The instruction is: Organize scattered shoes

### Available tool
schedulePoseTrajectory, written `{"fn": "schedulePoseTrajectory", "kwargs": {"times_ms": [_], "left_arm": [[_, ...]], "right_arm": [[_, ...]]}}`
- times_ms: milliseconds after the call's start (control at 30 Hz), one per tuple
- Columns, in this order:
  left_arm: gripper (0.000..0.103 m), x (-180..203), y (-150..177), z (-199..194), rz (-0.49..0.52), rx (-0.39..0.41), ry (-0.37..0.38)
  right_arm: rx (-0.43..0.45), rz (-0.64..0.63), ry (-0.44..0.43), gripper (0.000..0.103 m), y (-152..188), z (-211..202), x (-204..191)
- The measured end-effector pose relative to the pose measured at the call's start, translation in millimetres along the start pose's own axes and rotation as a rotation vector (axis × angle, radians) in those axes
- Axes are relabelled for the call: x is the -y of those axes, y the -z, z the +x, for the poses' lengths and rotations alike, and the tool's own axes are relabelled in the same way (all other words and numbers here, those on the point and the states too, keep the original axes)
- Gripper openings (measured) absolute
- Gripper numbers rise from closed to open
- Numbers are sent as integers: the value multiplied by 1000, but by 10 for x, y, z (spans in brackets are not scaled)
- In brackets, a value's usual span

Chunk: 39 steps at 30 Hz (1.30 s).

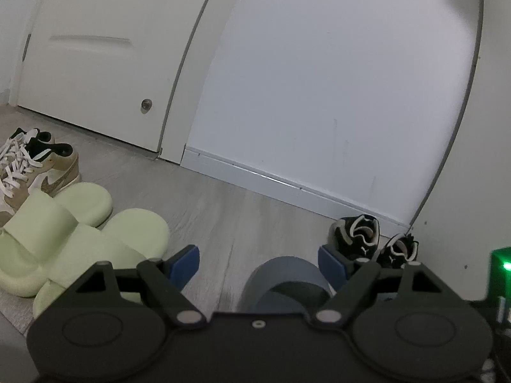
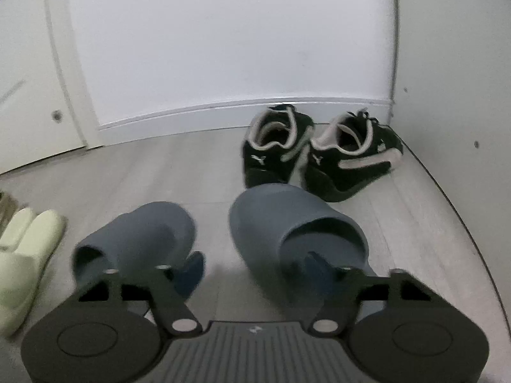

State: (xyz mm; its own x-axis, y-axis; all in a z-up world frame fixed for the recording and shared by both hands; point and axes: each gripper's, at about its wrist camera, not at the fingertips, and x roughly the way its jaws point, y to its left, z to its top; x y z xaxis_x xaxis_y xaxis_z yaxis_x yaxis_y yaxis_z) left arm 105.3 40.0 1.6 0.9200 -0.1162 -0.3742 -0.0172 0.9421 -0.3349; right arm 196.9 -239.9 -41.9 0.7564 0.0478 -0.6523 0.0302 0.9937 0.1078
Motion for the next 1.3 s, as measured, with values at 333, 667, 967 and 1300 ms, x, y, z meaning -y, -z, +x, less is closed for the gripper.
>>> {"fn": "schedulePoseTrajectory", "kwargs": {"times_ms": [333, 667, 967, 1300], "left_arm": [[82, 57, 32, 61, 45, -37, -5], [82, 55, 44, 47, 43, -39, -10], [82, 93, 45, 81, 61, -48, -5], [82, 102, 62, 101, 72, -66, -16]], "right_arm": [[-39, -25, -40, 10, -4, 123, -23], [-145, -155, -132, 12, 118, -116, -236], [-427, -15, -420, 23, 123, -313, -19], [-581, 201, -209, 11, 275, 10, 386]]}}
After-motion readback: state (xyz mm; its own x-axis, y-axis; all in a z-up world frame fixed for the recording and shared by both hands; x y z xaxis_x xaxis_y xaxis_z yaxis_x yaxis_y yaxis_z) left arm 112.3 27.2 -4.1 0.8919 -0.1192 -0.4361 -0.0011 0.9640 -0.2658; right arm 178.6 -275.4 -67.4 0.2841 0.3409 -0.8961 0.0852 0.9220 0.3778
